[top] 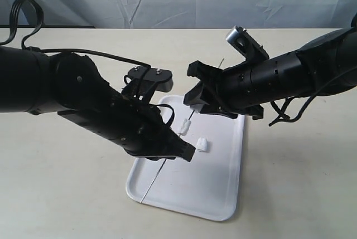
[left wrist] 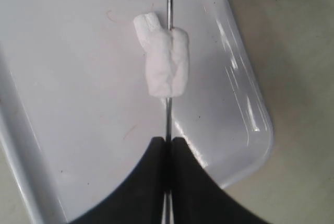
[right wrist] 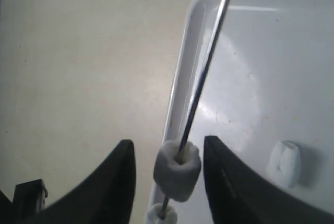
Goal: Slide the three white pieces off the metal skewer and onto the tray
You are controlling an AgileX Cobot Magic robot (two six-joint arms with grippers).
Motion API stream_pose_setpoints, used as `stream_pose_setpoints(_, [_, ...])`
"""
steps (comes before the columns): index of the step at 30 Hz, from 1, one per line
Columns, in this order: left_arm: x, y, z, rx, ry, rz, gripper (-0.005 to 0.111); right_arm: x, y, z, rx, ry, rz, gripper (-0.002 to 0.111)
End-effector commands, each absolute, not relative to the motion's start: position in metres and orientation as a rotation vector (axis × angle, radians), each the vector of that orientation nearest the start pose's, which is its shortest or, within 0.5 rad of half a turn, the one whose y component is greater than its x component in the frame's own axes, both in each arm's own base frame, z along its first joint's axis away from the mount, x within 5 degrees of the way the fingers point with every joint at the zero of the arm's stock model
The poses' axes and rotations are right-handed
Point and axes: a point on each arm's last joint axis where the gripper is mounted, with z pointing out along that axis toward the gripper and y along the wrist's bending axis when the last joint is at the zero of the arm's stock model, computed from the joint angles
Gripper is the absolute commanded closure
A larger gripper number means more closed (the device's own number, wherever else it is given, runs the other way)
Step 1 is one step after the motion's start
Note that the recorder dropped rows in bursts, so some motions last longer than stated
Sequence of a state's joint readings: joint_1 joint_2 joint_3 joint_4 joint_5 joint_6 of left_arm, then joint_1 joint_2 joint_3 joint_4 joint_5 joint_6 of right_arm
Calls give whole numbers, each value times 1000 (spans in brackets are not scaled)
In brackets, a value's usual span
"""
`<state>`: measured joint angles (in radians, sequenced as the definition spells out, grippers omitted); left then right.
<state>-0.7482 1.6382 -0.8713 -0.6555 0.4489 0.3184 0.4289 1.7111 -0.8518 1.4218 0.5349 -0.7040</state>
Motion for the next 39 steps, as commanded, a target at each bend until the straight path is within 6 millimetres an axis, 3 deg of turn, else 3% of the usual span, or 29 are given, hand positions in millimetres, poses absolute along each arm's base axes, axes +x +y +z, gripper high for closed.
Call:
stream_pose_setpoints(1, [212, -230, 186, 721, 2634, -686, 107, 275, 177, 181, 75, 2594, 1106, 89])
stream_pose_setpoints(4, [212, -230, 186, 721, 2634, -686, 107, 275, 176, 181, 78, 2592, 1099, 102])
stream_pose_setpoints(11, [211, -229, 186, 735, 2639, -684, 107, 277, 175, 181, 88, 2586, 1079, 93])
stream_pose_setpoints(30, [206, -229, 184, 775, 2675, -690, 107, 282, 172, 180, 158, 2561, 1029, 93])
stream_pose_setpoints(39, [190, -221, 165, 810, 2725, -640, 107, 285, 168, 179, 197, 2542, 968, 93])
